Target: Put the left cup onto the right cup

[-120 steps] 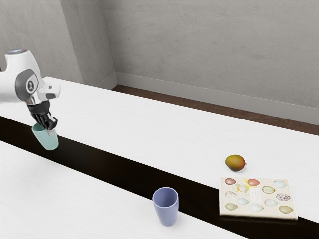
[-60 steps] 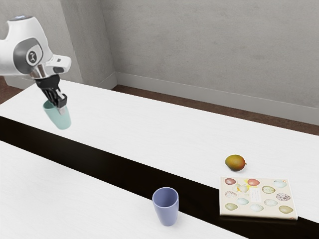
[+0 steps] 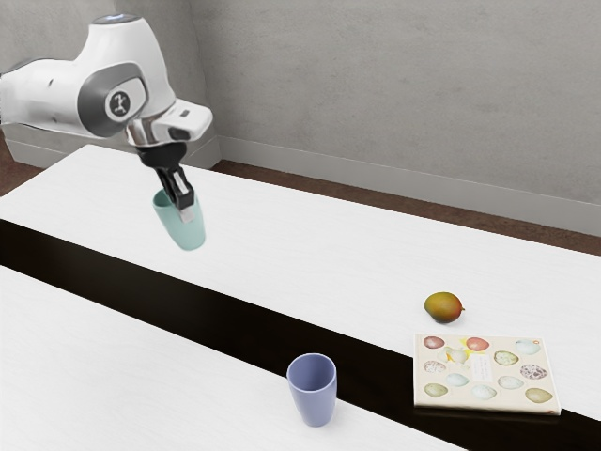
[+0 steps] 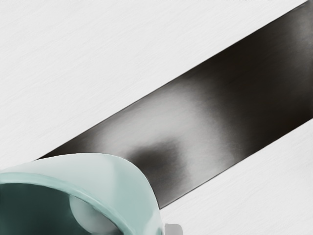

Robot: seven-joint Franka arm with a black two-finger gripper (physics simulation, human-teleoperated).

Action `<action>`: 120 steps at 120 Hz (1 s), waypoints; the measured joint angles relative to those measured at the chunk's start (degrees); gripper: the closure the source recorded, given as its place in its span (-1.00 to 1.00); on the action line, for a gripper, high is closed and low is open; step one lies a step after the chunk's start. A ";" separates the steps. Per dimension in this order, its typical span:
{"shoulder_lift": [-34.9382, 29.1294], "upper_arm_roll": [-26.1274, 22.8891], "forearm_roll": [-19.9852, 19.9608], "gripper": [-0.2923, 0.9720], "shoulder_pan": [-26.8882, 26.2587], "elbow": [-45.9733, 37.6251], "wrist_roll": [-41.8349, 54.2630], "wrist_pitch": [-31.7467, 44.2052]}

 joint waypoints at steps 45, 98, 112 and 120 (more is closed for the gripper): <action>-2.78 -4.56 0.11 0.70 -8.29 -2.51 -2.01 -0.32; -5.22 -12.05 0.04 0.70 -10.50 -7.05 -5.73 -0.08; -4.71 -14.92 -0.37 0.70 -10.54 -7.05 -6.46 0.18; -4.40 -16.44 -0.57 0.70 -10.54 -7.04 -6.81 0.26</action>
